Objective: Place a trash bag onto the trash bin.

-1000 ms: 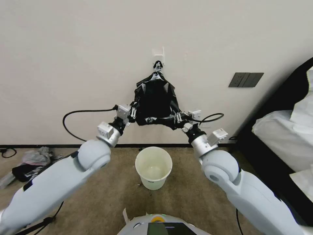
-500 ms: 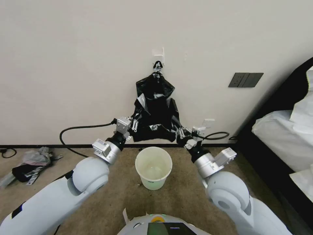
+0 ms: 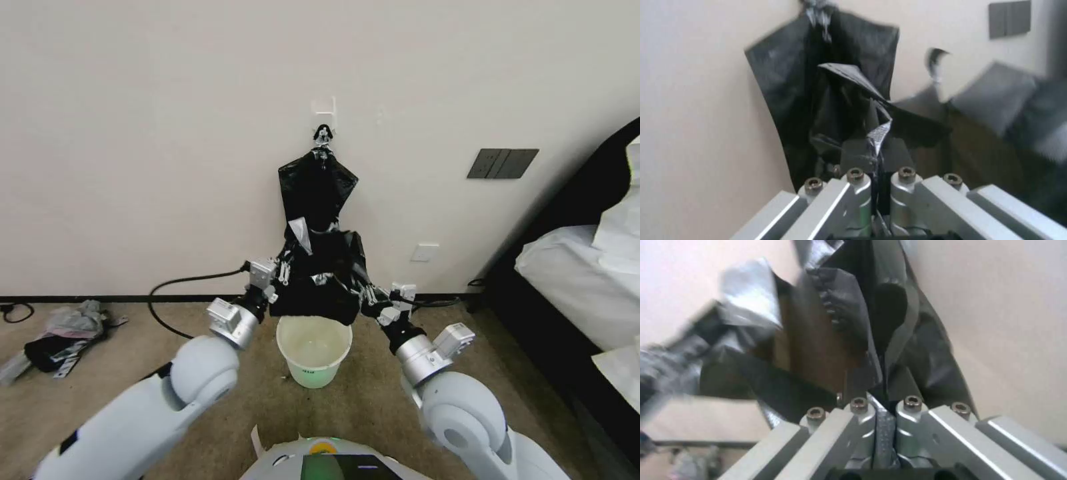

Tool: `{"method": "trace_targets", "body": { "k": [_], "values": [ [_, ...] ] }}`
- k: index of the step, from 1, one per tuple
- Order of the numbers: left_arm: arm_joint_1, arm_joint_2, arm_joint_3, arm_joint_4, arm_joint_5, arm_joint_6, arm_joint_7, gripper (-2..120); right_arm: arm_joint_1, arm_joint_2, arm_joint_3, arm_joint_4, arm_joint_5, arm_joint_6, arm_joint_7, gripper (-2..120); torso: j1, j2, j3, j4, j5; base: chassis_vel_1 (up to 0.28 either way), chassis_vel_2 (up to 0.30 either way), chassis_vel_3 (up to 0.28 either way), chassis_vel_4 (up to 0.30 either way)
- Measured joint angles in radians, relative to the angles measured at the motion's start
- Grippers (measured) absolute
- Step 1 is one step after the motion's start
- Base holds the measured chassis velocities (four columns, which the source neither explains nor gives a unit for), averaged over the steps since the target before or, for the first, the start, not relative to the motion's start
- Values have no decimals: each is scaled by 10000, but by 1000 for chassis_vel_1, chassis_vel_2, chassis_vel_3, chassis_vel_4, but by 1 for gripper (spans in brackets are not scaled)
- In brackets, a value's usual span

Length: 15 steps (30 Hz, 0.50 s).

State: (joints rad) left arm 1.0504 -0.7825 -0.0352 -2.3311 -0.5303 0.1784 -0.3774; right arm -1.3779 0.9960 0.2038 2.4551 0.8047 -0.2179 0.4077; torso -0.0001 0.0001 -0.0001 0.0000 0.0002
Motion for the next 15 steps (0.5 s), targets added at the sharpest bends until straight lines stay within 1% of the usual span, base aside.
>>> {"method": "trace_targets", "body": {
  "k": [1, 2, 4, 5, 8, 9, 10, 15],
  "values": [
    [0, 0, 0, 0, 0, 0, 0, 0, 0, 0, 0, 0, 0, 0, 0, 0, 0, 0, 0, 0, 0, 0, 0, 0, 0],
    [-25, -133, 126, 180, 56, -27, 0, 0, -52, 37, 40, -210, 13, 34, -22, 0, 0, 0, 0, 0, -2, 0, 0, 0, 0],
    [-130, -510, 504, 770, 212, -85, -44, 0, -143, 228, 142, -860, 174, 105, -15, 0, 1, 1, 1, -1, 0, 0, 0, 0, 0],
    [-130, -510, 504, 770, 212, -85, -44, 0, -143, 228, 142, -860, 174, 105, -15, 0, 1, 1, 1, -1, 0, 0, 0, 0, 0],
    [-26, -795, 713, 1250, 253, -232, -93, 0, -216, 465, 186, -1105, 144, 159, -2, 0, 1, 0, 1, 0, -1, 0, 0, 0, 0],
    [-26, -795, 713, 1250, 253, -232, -93, 0, -216, 465, 186, -1105, 144, 159, -2, 0, 1, 0, 1, 0, -1, 0, 0, 0, 0],
    [75, -915, 791, 1411, 311, -290, -116, 0, -279, 512, 248, -1066, 116, 163, 6, 0, 1, 0, 1, 2, -2, 0, 0, 0, 0],
    [146, -1122, 950, 1472, 403, -298, -221, 0, -474, 488, 361, -784, 90, 163, 27, 0, 1, 0, 1, 0, -2, 0, 0, 0, 0]
  ]
}}
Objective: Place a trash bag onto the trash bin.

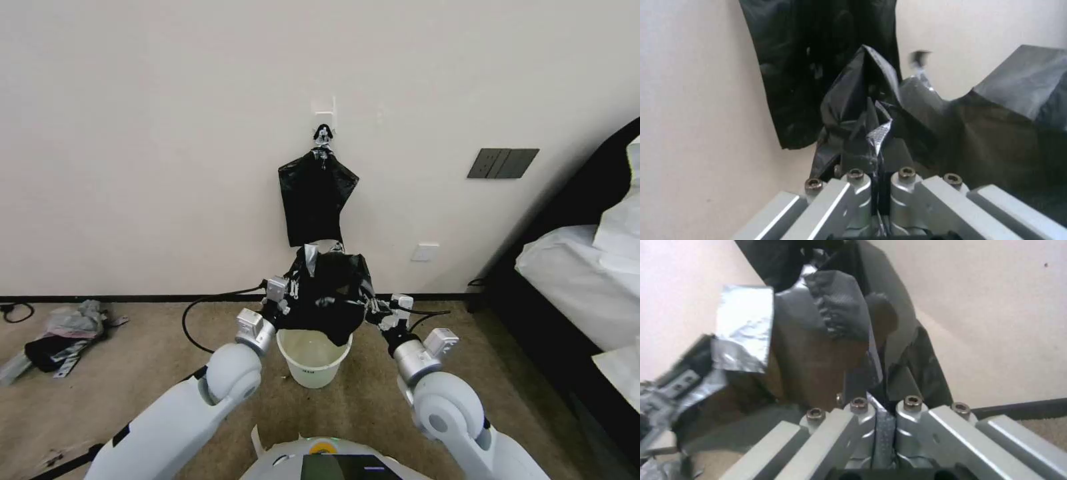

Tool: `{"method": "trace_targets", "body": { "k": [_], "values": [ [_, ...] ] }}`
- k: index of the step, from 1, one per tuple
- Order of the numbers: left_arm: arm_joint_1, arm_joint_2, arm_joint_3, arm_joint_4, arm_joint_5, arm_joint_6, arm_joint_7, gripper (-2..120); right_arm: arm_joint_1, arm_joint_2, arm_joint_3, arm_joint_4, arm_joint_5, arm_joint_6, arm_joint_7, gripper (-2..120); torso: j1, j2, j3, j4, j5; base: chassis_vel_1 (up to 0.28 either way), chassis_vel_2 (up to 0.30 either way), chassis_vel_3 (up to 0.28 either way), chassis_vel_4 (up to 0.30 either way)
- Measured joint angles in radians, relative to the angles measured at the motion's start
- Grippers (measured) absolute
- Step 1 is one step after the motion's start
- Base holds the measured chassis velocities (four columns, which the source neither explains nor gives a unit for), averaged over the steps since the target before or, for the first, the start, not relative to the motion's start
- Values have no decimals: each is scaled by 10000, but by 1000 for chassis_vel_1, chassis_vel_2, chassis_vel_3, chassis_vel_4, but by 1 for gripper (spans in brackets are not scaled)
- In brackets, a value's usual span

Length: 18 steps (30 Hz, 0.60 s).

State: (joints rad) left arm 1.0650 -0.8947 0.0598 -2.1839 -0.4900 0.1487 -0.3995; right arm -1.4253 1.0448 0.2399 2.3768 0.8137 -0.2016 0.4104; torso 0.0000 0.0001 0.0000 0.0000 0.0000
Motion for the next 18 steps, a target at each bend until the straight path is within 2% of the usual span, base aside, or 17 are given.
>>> {"method": "trace_targets", "body": {
  "k": [7, 11, 18],
  "values": [
    [198, -301, 164, 183, -15, 54, -236, 0, -330, 170, -35, 53, -166, -1, 1, 0, 0, 0, 0, -1, 0, 0, 0, 0, 0],
    [902, -738, 119, 590, 28, 63, -505, 0, -407, 776, -482, -595, -280, -2, 185, 0, 0, -1, 0, 1, 0, 0, 0, 0, 0],
    [1543, -879, -219, 959, 324, -153, -521, 0, -502, 1301, -990, -1021, -587, -7, 354, 0, 0, -1, 0, 1, -1, 0, 0, 0, 0]
  ]
}}
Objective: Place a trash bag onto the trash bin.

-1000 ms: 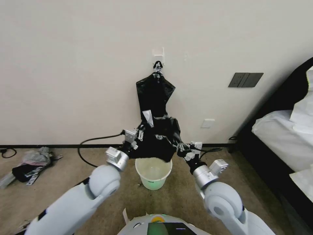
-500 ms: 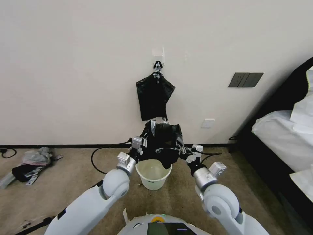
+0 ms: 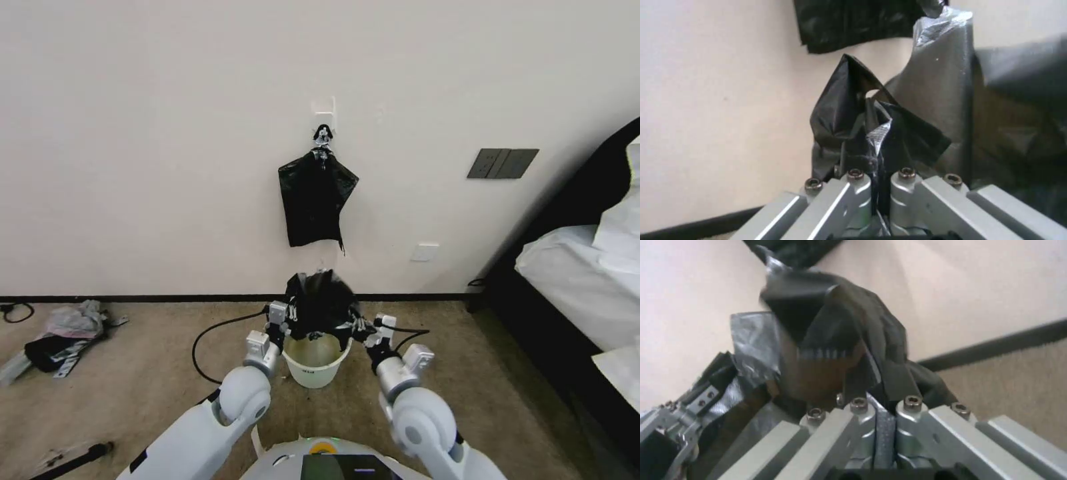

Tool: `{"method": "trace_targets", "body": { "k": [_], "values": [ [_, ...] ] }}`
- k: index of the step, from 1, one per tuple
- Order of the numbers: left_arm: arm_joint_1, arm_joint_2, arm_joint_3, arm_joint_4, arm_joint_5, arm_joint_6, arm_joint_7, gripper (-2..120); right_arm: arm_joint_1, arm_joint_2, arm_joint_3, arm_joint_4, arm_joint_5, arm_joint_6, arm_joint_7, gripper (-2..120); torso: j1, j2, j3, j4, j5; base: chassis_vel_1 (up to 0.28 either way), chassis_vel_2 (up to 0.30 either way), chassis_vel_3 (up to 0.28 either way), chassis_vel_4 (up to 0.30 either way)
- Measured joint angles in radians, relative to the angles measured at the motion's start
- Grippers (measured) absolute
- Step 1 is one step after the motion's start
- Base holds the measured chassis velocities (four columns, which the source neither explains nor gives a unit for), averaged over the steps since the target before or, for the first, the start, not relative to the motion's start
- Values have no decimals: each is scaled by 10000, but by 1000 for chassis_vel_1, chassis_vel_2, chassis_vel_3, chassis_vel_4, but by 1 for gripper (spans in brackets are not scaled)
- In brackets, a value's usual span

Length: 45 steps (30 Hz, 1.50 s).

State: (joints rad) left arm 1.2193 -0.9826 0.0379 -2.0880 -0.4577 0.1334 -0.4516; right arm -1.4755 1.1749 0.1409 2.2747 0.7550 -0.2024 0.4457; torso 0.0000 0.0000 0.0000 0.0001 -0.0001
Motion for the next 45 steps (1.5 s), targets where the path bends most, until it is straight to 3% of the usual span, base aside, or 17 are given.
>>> {"method": "trace_targets", "body": {
  "k": [9, 22, 32, 45],
  "values": [
    [1305, 7, -422, -47, 687, -499, 53, 0, -654, 475, -502, -17, -420, -543, 637, 0, 0, 0, 0, -1, 0, 0, 0, 0, 0],
    [2631, -88, -738, 29, 1261, -874, 63, 0, -1203, 539, -429, -82, -1040, -846, 1127, 0, -1, 0, 0, -1, 0, 0, 0, 0, 0],
    [3082, -74, -887, -116, 1444, -917, 60, 0, -1230, 615, -556, -151, -1188, -1204, 1362, 0, -1, 1, 0, -1, 0, 0, 0, 0, 0],
    [3989, -69, -1133, -87, 1934, -1194, 24, 0, -1084, 691, -1129, -433, -1431, -2360, 2190, 0, 0, 1, 0, -1, 0, 0, 0, 0, 0]
  ]
}}
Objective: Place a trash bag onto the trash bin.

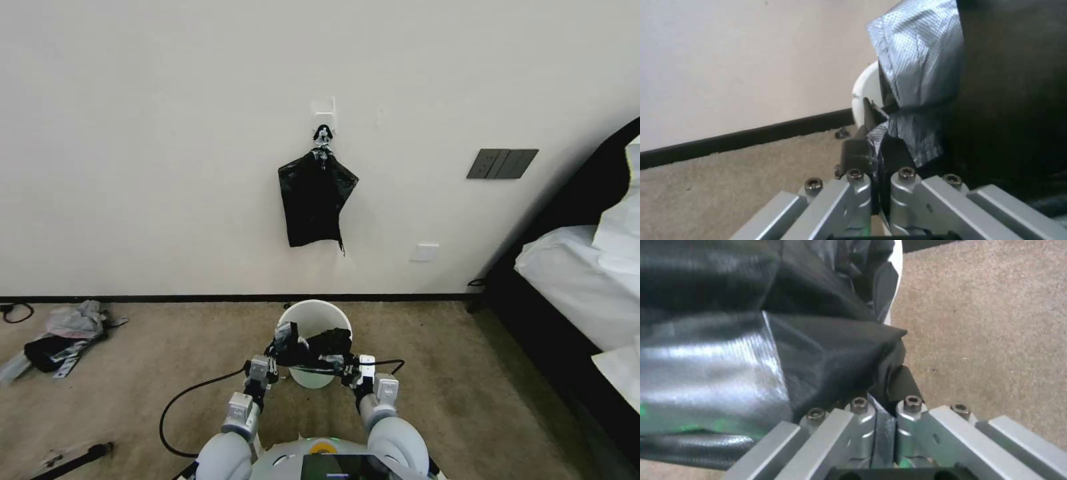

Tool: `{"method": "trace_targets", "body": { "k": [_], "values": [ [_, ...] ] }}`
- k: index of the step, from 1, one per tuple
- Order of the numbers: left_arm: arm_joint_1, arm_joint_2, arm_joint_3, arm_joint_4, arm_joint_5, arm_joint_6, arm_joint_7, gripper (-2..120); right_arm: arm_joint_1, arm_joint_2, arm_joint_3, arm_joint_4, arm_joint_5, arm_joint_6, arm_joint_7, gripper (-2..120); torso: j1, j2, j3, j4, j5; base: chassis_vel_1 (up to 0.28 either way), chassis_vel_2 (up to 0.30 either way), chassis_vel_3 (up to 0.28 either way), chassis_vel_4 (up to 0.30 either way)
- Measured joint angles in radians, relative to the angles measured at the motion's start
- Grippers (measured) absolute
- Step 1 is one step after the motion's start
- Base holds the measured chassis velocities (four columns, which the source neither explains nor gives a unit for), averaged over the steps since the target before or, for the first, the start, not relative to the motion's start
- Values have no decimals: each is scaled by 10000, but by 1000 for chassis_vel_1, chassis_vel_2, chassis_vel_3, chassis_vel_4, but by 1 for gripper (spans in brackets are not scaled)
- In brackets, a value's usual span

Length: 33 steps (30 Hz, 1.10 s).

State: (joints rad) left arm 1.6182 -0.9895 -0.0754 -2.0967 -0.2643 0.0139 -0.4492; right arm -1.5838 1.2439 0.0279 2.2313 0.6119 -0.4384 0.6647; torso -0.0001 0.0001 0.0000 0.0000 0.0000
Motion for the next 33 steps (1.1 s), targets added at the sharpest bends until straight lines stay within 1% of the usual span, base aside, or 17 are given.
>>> {"method": "trace_targets", "body": {
  "k": [7, 12, 14, 16, 20, 24, 28, 33],
  "values": [
    [26, 127, -147, 391, 67, -55, -4, 0, 305, 6, -117, -490, -331, -186, -56, 0, 1, -1, 0, 0, 0, 0, 0, 0, 0],
    [57, 216, -147, 433, 67, -55, 6, 0, 303, -50, -153, -516, -394, -386, -76, 0, 1, 0, 1, -1, 0, 0, 0, 0, 0],
    [71, 361, -148, 490, 61, -47, 32, 0, 296, -139, -205, -520, -395, -546, -107, 0, 1, 0, 0, -1, 0, 0, 0, 0, 0],
    [-135, 444, -79, 694, 57, 131, 43, 0, 515, -226, -223, -686, -331, -711, -138, 0, 1, 0, 0, 0, 1, 0, 0, 0, 0],
    [-270, 479, -8, 778, 44, 305, 46, 0, 653, -311, -223, -778, -216, -836, -144, 0, 1, 0, 0, 0, 0, 0, 0, 0, 0],
    [-583, 558, 156, 945, 26, 639, 45, 0, 1001, -563, -202, -1005, 181, -1099, -141, 0, 1, 0, 1, 0, 0, 0, 0, 0, 0],
    [-922, 562, 309, 1085, -1, 809, 33, 0, 1299, -685, -223, -1196, 516, -1327, -132, 0, 1, 0, 1, 0, 0, 0, 0, 0, 0],
    [-1127, 527, 392, 1196, -41, 859, 28, 0, 1458, -665, -241, -1357, 615, -1347, -129, 0, 1, 0, 1, 0, 1, 0, 0, 0, 0]
  ]
}}
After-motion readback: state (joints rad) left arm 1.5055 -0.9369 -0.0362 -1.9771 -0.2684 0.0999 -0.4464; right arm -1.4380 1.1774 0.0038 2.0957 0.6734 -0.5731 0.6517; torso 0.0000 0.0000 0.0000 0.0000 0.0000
